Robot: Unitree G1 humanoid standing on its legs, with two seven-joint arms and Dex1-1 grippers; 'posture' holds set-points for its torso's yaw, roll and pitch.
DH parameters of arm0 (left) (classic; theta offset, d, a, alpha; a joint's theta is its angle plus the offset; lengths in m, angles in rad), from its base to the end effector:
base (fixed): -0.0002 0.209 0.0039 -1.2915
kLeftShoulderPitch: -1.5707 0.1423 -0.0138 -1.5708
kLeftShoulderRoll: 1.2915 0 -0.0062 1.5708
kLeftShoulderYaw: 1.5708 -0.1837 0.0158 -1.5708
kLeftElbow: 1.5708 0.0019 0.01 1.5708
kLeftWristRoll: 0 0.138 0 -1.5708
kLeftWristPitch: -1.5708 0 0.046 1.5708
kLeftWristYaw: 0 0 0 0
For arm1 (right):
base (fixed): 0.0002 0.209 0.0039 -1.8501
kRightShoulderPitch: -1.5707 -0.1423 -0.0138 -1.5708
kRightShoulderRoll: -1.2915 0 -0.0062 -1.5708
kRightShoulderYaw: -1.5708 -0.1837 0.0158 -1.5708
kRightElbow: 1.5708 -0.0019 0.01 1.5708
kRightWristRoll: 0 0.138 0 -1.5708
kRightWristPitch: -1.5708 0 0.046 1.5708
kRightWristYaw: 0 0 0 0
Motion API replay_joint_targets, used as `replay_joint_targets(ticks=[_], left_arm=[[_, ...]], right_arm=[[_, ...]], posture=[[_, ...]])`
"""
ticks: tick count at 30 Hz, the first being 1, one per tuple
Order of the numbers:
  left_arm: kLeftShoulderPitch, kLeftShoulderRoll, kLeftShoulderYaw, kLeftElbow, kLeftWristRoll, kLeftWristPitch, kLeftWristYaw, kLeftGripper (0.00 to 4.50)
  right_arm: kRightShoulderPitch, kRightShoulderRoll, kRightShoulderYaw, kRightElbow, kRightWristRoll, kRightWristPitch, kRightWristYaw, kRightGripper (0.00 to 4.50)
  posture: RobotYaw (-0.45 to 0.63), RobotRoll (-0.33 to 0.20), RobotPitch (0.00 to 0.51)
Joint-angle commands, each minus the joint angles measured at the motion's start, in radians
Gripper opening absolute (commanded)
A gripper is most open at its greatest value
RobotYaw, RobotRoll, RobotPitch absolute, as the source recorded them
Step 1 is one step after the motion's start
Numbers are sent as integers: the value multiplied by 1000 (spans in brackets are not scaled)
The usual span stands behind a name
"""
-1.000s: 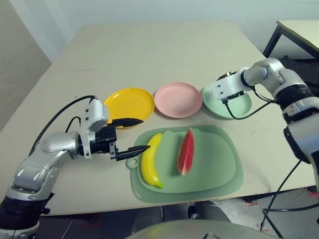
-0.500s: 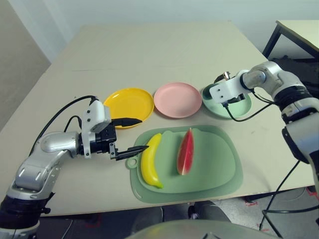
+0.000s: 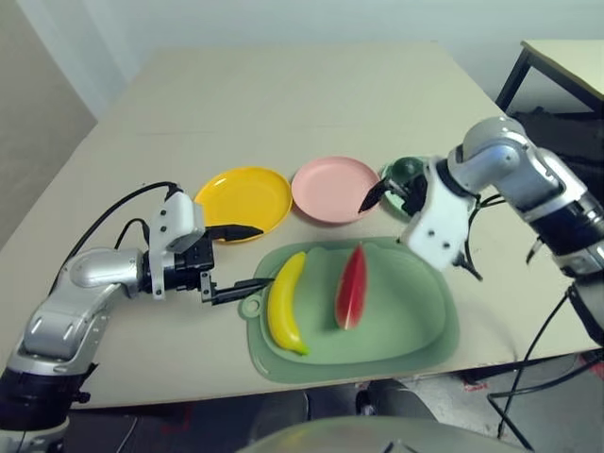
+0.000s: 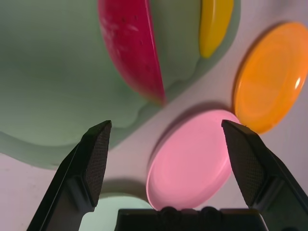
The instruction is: Place the fruits into color-matched plates.
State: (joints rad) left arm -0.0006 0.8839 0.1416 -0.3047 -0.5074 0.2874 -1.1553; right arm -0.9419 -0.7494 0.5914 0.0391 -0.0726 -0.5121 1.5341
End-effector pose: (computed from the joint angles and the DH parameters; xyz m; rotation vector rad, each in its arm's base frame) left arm 0.1986 0.2748 0.1631 0.3812 0.1944 -1.1692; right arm 0.2758 -0.1265 0.2472 -1.7587 -0.2271 1.8376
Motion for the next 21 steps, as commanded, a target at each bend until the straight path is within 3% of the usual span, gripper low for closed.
replay_joint_targets(ticks=[1,21], left_arm=[[3,13,-30,-2,47,-53,-27,4500],[27,10,-28,1,96,-105,-29,4500]], right_arm=[[40,8,5,-28,4,59,16,4457],[113,139,61,-40,-119,113,-5,4457]], posture=[[73,0,0],[97,0,11]])
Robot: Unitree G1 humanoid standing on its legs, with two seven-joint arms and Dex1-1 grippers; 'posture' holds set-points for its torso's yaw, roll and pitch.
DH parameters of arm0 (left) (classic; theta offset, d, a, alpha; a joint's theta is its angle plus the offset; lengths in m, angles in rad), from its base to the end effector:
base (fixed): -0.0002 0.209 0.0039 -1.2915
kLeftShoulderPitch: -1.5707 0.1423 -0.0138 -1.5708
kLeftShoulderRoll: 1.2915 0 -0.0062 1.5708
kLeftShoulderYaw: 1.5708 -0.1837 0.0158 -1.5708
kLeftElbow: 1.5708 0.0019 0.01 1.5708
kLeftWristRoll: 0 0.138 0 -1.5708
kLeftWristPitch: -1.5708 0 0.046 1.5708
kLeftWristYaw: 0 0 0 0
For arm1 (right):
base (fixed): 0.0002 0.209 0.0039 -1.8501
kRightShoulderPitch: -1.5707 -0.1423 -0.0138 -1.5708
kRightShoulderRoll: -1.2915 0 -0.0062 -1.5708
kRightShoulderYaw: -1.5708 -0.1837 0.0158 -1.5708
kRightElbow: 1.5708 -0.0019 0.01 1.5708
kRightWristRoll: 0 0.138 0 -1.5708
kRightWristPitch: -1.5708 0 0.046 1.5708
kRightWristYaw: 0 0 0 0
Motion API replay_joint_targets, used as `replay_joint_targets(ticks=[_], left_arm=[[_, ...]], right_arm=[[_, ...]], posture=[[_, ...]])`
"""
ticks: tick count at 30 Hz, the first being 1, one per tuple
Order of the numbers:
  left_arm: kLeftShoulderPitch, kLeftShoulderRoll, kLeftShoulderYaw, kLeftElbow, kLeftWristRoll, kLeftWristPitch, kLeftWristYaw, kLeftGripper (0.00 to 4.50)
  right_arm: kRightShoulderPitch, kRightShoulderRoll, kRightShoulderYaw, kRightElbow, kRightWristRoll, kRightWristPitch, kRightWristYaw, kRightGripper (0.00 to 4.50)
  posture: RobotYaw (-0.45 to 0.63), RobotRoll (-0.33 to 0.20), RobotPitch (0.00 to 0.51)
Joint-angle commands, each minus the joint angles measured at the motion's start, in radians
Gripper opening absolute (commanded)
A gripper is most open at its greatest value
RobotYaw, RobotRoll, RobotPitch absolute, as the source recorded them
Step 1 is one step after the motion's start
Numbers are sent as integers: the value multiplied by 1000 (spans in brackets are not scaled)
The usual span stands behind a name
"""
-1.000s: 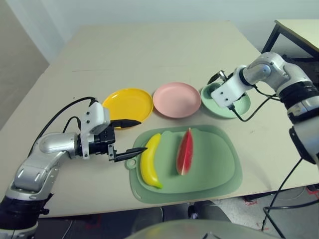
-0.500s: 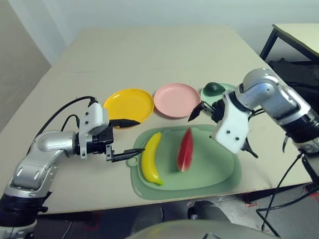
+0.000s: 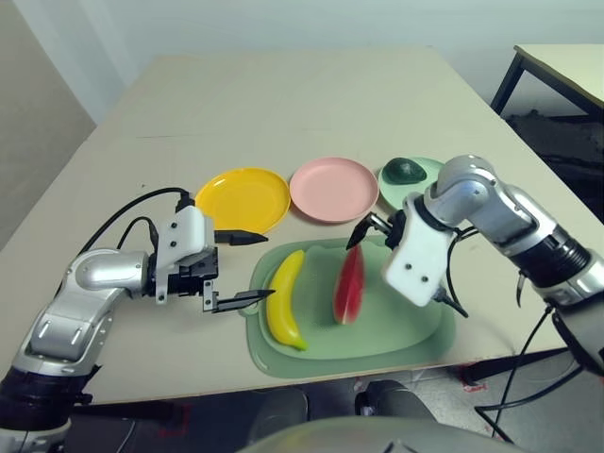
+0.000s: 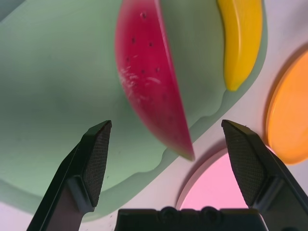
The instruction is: Place the fruits into color-matched plates.
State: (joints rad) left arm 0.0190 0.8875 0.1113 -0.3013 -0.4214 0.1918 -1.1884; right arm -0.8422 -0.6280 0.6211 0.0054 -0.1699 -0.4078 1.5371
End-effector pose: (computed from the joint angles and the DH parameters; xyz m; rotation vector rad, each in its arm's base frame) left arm 0.1967 0.2718 0.1593 0.4880 0.1988 -1.2123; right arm 0.2716 -0.1036 0.2116 -1.6592 -0.1543 1.9198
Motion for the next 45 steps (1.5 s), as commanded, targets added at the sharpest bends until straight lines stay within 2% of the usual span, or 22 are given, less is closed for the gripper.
replay_joint_targets(ticks=[1,14,17,29,32,33,36,38,45], left_arm=[[7,6,2,-4,10,-8,5,4500],[18,-6,-5,-7,9,-19,22,4500],[6,-20,8,-12,-23,2,34,4500],[11,0,-11,-6,9,-6,23,4500],[10,2,-11,-2,10,-10,19,4500],[9,2,-11,-1,10,-10,18,4500],[9,2,-17,0,13,-15,10,4500],[17,7,-24,-2,20,-27,-3,4500],[32,25,-38,-8,48,-79,-42,4500]], right_arm=[[16,25,36,1,-31,8,-13,4457],[66,55,91,116,-158,-52,-92,4457],[85,51,93,109,-165,-54,-93,4457],[151,60,92,16,-143,44,-83,4457],[168,68,95,-10,-142,67,-87,4061],[173,69,96,-20,-143,76,-87,3800],[187,72,97,-43,-147,99,-85,2654],[195,73,97,-55,-150,110,-85,2066],[203,63,93,-60,-153,119,-84,2066]], posture=[[97,0,11],[99,0,19],[98,0,21],[92,0,18],[91,0,18],[90,0,19],[89,0,20],[89,0,20],[91,0,22]])
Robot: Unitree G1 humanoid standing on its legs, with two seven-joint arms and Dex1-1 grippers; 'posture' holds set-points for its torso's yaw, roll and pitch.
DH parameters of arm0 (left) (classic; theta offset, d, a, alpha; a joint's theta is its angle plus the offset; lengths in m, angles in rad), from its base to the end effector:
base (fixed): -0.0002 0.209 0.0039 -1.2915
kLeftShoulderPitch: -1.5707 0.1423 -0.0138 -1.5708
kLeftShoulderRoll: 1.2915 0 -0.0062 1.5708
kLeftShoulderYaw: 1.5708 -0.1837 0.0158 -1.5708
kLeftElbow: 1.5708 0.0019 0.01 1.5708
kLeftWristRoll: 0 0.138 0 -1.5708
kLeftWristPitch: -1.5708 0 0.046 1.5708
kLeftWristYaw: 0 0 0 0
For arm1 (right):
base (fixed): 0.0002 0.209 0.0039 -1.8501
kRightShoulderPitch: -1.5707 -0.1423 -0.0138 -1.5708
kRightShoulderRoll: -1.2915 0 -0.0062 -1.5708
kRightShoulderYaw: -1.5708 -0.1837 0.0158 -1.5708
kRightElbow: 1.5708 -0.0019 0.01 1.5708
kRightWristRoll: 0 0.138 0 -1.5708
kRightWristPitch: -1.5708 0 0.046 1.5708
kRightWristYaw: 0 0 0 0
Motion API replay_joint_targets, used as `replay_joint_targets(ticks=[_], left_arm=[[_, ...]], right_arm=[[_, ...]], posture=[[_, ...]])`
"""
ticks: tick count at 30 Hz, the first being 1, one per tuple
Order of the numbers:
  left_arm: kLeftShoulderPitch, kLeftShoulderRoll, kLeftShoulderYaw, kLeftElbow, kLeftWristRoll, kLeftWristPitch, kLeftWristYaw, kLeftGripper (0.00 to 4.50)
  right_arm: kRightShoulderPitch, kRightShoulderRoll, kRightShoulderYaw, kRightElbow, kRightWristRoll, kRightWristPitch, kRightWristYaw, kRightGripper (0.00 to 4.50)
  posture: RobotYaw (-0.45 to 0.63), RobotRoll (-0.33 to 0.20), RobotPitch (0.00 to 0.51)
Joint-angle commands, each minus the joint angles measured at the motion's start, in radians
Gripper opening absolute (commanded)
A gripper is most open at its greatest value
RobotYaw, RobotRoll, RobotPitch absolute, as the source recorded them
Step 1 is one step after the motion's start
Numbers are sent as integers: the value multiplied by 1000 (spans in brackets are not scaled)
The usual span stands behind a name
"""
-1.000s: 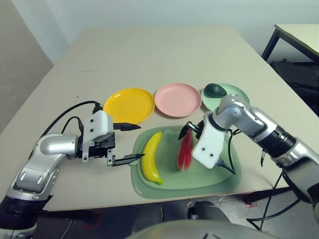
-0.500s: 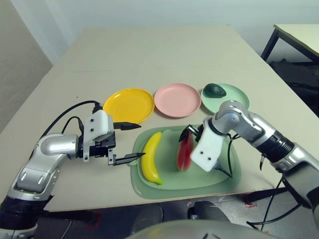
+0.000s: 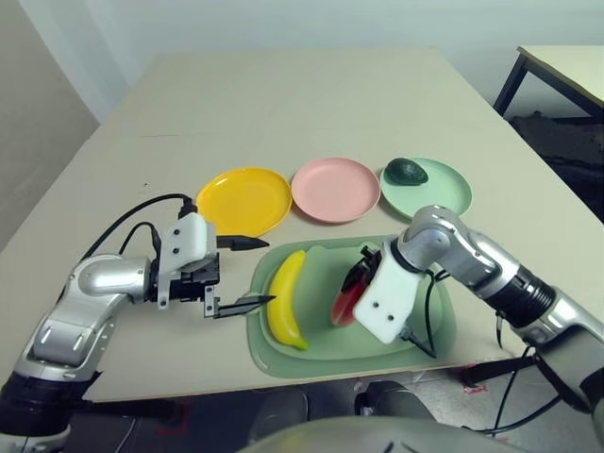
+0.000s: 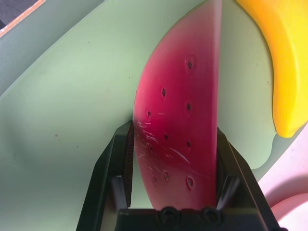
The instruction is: Place the fruits into color-matched plates.
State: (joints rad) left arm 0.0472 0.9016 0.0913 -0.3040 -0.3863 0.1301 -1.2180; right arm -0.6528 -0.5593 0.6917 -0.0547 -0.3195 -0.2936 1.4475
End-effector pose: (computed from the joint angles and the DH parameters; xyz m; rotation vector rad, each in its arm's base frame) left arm 0.1931 0.2703 0.1558 0.5418 0.2132 -1.2622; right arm 0.2522 -0.0911 0.1552 -1.5359 -0.0285 1.9517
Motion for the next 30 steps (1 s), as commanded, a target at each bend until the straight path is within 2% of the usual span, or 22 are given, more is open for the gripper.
replay_joint_targets(ticks=[1,7,10,14,18,24,30], left_arm=[[2,11,-19,-9,13,-14,-12,4500],[-3,-20,-6,-12,-18,31,25,4500],[-6,-29,1,-17,-23,71,60,4500],[-2,-26,-8,-16,7,119,114,4500],[7,-24,-14,-13,26,117,131,4500],[17,-26,-22,2,55,93,138,4500],[12,-30,-32,3,64,88,143,4500]], right_arm=[[10,-7,19,1,1,5,8,2066],[-51,-7,-24,14,57,40,39,2066],[-112,2,-50,55,78,49,32,2066],[-231,60,-97,191,104,85,-9,2066],[-319,100,-115,356,64,54,-90,2066],[-485,193,-113,738,-41,-31,-335,2066],[-534,269,-92,971,-129,-93,-482,2066]], posture=[[90,0,22],[95,0,17],[100,0,16],[112,0,12],[115,0,13],[115,0,22],[117,0,25]])
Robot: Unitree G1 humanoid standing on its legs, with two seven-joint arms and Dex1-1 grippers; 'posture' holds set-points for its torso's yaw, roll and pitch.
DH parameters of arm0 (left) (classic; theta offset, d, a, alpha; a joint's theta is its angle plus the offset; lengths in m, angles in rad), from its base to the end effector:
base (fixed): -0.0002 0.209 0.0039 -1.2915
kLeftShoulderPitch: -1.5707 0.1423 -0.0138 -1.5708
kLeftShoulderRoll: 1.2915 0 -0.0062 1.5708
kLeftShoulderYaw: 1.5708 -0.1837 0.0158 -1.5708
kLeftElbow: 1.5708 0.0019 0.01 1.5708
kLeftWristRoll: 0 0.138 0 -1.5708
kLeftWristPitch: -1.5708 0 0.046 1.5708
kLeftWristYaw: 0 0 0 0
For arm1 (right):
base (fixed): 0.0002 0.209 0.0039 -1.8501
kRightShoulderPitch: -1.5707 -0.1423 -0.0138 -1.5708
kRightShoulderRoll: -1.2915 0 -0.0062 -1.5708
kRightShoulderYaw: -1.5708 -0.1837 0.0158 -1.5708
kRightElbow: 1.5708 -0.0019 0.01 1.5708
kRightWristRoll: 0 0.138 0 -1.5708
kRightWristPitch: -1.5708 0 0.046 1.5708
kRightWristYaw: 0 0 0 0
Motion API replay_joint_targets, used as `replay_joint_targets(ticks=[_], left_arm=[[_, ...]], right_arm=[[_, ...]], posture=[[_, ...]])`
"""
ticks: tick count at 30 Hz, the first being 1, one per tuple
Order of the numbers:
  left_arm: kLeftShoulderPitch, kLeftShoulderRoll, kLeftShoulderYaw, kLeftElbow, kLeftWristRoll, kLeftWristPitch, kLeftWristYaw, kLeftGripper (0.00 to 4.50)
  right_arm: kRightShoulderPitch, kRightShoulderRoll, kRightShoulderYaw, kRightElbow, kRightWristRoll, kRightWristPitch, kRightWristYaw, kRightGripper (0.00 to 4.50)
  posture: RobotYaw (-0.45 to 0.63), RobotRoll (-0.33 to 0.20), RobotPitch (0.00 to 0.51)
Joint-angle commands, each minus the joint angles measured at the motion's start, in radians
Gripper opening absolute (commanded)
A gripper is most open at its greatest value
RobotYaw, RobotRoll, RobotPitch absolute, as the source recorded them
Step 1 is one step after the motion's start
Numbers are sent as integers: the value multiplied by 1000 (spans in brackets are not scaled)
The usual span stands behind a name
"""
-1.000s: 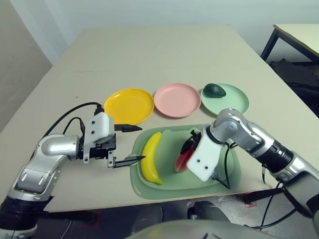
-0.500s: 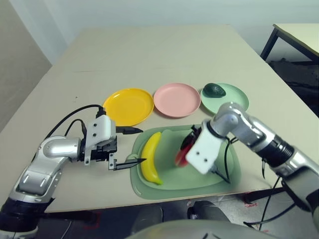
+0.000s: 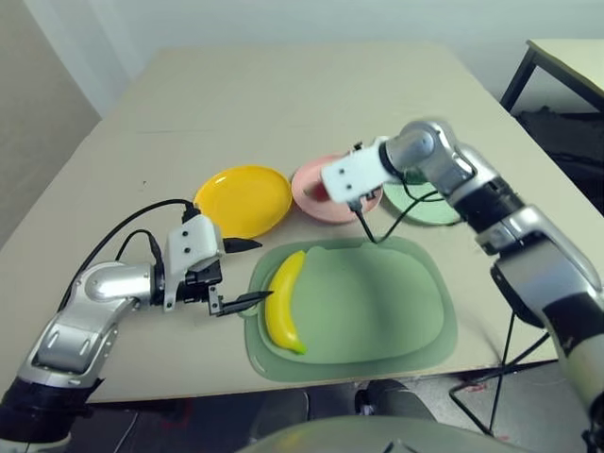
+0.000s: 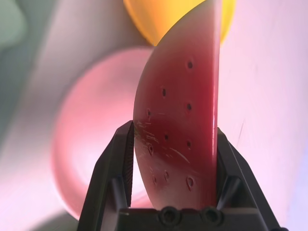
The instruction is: Place the fruits into color-matched plates.
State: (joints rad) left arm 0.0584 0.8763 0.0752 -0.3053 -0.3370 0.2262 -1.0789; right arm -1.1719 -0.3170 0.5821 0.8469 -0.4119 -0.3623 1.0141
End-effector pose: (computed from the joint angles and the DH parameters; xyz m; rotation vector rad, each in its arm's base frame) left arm 0.1920 0.2695 0.1447 0.5091 0.2834 -1.1016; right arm 0.3545 -0.0835 0.2078 -1.4296 -0.0178 1.3399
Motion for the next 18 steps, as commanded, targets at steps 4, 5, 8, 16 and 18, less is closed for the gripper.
replay_joint_targets(ticks=[4,5,8,16,18], left_arm=[[9,-5,-17,-1,17,-10,8,4500],[12,-4,-17,-3,18,-11,9,4500],[21,-3,-15,-6,18,-12,11,4500],[20,0,-17,-6,24,-18,15,4500],[17,4,-18,-6,30,-23,13,4500]], right_arm=[[-40,49,23,169,-89,-54,-107,2066],[-44,51,22,187,-98,-60,-115,2066],[-52,56,23,228,-120,-77,-137,2066],[-56,44,4,246,-135,-111,-139,4460],[-60,27,-12,224,-119,-114,-120,4460]], posture=[[122,0,30],[124,0,30],[124,0,31],[123,0,34],[119,0,35]])
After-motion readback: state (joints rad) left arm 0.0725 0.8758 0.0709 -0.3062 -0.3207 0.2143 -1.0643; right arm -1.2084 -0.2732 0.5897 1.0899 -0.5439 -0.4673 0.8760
